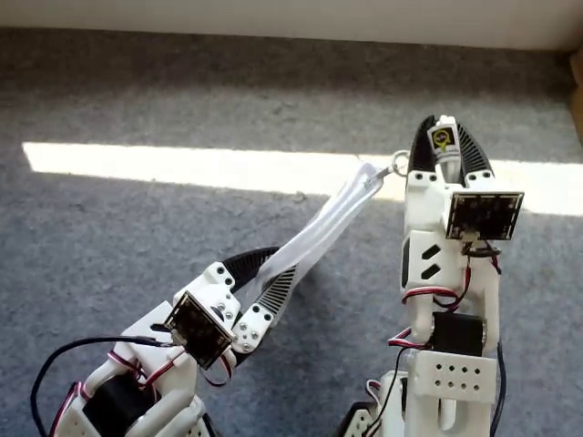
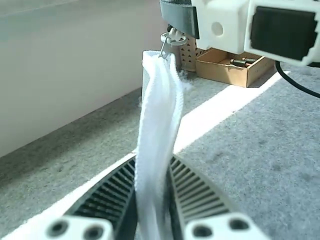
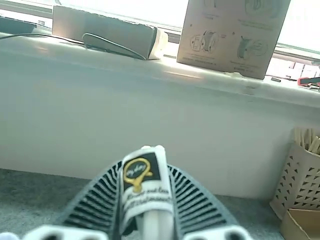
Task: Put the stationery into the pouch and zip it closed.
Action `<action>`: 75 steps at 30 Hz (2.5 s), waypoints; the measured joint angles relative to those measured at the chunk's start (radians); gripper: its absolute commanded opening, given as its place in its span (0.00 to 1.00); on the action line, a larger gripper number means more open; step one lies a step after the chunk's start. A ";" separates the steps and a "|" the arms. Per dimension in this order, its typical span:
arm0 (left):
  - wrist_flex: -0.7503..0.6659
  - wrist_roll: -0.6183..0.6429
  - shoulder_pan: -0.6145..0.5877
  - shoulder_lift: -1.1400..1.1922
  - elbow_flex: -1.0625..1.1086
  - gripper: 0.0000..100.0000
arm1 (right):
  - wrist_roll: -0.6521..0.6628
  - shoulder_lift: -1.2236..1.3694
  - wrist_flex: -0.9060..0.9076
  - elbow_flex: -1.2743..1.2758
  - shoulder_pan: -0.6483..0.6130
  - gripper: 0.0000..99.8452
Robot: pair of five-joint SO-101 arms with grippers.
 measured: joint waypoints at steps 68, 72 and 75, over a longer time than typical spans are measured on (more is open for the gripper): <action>-0.215 0.077 -0.446 0.000 0.132 0.17 | 0.003 -0.431 0.199 0.450 -0.488 0.07; -0.215 0.124 -0.516 0.000 0.133 0.17 | 0.003 -0.463 0.130 0.539 -0.488 0.07; -0.215 0.137 -0.542 0.000 0.132 0.17 | 0.003 -0.477 0.120 0.542 -0.488 0.07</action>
